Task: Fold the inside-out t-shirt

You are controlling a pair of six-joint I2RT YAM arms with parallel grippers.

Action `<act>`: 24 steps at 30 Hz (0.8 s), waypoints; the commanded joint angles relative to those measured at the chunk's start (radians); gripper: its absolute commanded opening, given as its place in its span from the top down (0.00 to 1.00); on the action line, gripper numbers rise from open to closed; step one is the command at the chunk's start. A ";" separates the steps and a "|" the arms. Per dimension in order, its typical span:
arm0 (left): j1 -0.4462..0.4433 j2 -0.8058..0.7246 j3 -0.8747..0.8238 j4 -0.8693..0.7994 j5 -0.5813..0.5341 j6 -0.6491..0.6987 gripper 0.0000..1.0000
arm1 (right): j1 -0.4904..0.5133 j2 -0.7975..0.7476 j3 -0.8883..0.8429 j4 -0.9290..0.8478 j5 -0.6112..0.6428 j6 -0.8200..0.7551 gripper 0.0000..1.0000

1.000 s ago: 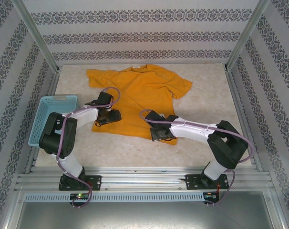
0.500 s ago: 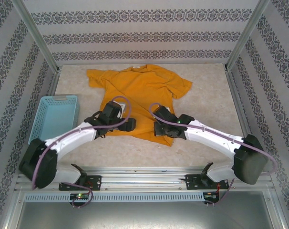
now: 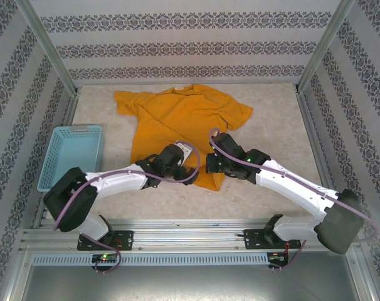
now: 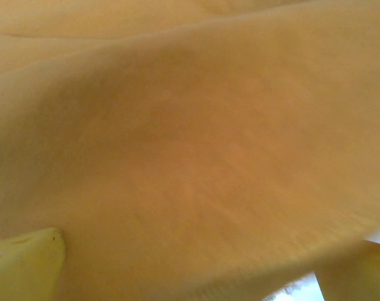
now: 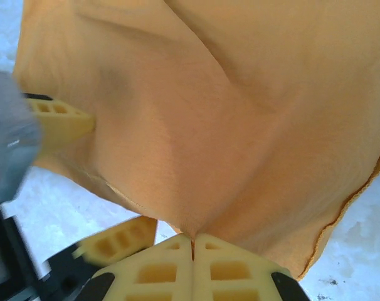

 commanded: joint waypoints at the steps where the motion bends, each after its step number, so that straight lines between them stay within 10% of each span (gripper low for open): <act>1: -0.008 0.029 0.059 -0.009 -0.130 0.008 0.06 | -0.025 -0.039 0.007 0.006 -0.016 0.006 0.97; 6: -0.003 0.054 0.127 -0.074 -0.229 0.002 0.53 | -0.086 -0.071 -0.051 0.050 -0.058 0.029 0.97; 12: 0.019 0.013 0.203 -0.125 -0.087 -0.054 0.97 | -0.113 -0.081 -0.073 0.094 -0.062 0.017 0.90; 24: 0.028 -0.069 0.345 -0.280 0.011 -0.077 1.00 | 0.157 -0.227 -0.367 0.597 0.043 -0.054 0.34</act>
